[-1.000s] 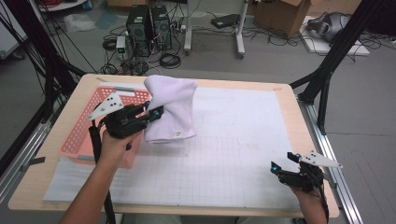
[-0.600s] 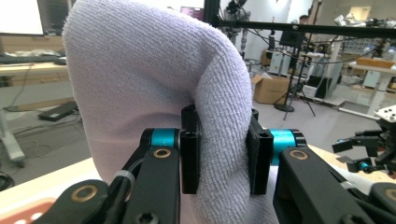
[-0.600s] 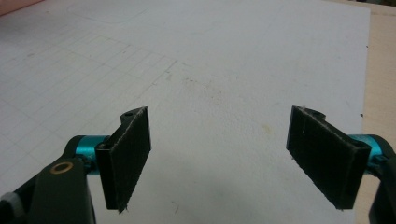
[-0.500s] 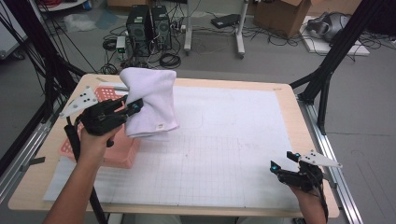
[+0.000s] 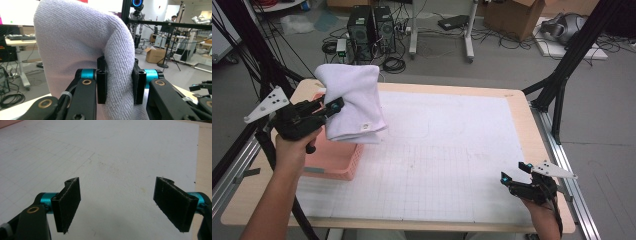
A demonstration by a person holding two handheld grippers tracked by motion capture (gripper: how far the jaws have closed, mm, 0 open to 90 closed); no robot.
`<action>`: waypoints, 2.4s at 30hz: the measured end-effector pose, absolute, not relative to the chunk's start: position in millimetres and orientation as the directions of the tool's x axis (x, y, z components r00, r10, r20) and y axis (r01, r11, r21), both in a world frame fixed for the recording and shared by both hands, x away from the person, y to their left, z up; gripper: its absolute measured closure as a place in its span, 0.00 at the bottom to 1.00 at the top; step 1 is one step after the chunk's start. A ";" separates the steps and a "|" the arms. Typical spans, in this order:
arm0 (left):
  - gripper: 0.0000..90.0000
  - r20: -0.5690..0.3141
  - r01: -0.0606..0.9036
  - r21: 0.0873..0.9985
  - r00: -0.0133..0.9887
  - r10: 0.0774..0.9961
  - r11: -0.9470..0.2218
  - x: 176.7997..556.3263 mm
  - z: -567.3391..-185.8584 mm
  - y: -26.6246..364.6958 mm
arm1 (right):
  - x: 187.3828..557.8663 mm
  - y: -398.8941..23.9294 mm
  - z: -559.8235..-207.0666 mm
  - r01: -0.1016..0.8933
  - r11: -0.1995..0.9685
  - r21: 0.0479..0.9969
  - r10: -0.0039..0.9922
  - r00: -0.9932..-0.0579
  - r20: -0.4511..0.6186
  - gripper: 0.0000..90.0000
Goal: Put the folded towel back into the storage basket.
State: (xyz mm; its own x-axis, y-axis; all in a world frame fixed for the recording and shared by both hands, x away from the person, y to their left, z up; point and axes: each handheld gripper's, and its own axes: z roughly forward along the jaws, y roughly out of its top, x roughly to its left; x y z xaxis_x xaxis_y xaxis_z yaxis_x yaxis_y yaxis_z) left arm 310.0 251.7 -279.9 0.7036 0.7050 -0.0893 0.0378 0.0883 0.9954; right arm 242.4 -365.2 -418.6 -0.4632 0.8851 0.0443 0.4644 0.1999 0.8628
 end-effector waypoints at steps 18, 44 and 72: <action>0.80 -0.120 0.042 0.992 0.622 0.773 0.120 311.1 -280.8 315.2 | 243.0 -361.5 -419.0 0.468 0.210 0.858 0.882 -0.469 0.040 0.23; 0.79 -0.203 0.201 0.974 0.568 0.798 0.104 328.0 -358.2 343.1 | 242.5 -359.5 -420.5 0.474 0.220 0.852 0.881 -0.472 0.035 0.23; 0.65 -0.303 0.386 0.919 0.544 0.783 0.087 355.2 -376.6 322.8 | 241.4 -360.1 -420.8 0.477 0.223 0.850 0.882 -0.470 0.033 0.23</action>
